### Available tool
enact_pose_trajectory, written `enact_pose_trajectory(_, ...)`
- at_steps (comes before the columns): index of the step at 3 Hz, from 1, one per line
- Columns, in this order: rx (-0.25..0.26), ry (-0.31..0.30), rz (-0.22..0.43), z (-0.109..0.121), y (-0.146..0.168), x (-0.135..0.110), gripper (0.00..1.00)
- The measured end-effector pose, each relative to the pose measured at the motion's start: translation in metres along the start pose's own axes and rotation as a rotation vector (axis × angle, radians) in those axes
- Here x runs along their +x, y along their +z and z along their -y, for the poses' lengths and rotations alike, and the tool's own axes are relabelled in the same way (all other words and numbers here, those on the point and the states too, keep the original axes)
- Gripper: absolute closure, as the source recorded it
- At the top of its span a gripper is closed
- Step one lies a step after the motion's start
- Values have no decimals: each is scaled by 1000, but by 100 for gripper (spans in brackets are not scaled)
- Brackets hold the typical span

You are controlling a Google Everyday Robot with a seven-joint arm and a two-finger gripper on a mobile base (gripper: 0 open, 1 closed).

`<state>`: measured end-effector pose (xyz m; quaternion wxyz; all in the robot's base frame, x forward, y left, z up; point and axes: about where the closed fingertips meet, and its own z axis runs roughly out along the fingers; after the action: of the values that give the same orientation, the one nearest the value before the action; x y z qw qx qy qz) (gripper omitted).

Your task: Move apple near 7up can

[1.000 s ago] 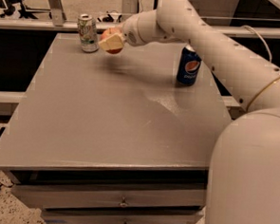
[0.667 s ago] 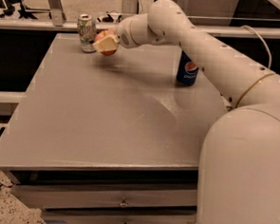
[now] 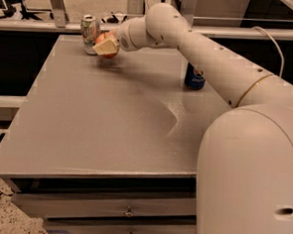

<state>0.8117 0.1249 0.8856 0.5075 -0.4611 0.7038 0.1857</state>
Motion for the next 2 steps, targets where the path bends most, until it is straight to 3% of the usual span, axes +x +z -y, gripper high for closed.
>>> enact_pose_trajectory(2,34,0,0,4,2,14,13)
